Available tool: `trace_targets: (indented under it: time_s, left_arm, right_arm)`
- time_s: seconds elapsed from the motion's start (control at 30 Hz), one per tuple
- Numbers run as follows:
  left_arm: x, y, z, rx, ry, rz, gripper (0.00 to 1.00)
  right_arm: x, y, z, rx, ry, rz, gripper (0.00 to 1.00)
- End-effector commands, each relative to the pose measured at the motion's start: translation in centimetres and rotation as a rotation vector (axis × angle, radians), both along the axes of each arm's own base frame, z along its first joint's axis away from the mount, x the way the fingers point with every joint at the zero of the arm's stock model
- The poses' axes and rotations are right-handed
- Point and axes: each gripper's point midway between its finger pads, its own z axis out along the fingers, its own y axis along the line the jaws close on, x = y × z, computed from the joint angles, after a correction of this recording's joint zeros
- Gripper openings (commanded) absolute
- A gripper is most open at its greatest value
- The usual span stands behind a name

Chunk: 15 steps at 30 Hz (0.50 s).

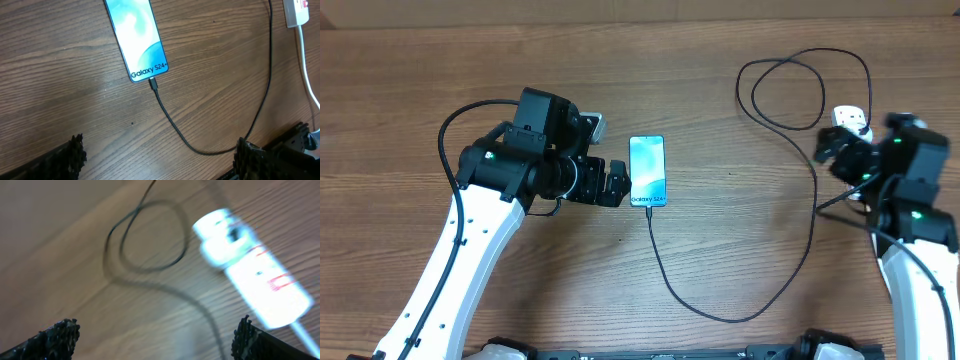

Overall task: Plug charger to phone and switch on socket
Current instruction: 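Move the right gripper over the white power strip's switch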

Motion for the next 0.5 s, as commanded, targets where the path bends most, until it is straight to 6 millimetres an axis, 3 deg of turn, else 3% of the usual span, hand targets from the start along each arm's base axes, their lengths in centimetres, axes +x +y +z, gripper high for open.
trace_targets:
  time_s: [0.0,0.2,0.3,0.33,0.37,0.4,0.47]
  left_arm:
    - [0.1,0.0,0.2,-0.002,-0.004,0.015,1.0]
    - [0.2,-0.1,0.3,-0.003,-0.01,0.015,1.0]
    - [0.2,-0.1,0.3,-0.004,-0.011,0.015,0.99]
    - [0.2,-0.1,0.3,-0.004,-0.011,0.015,1.0]
    - [0.2,-0.1,0.3,-0.004,-0.01,0.015,1.0]
    - [0.2,-0.1,0.3,-0.004,-0.01,0.015,1.0]
    - [0.2,-0.1,0.3,-0.004,-0.01,0.015,1.0]
  right_arm:
    - [0.5,-3.7,-1.3,0.022,0.025,-0.129,0.95]
    - [1.7,-7.5,-4.0,0.106,0.105,-0.263,0.86]
    - [3.1,-9.4,-5.2,0.103,0.141,-0.308,0.64]
    - [3.2,-10.1,-5.4,0.103,0.148,-0.34,0.48]
    - [3.4,-10.5,-5.5,0.102,0.15,-0.356,0.21]
    - [3.7,-11.1,-5.6,0.103,0.149,-0.376,0.13]
    - [4.1,-12.2,-5.6,0.1,0.136,-0.392,0.08]
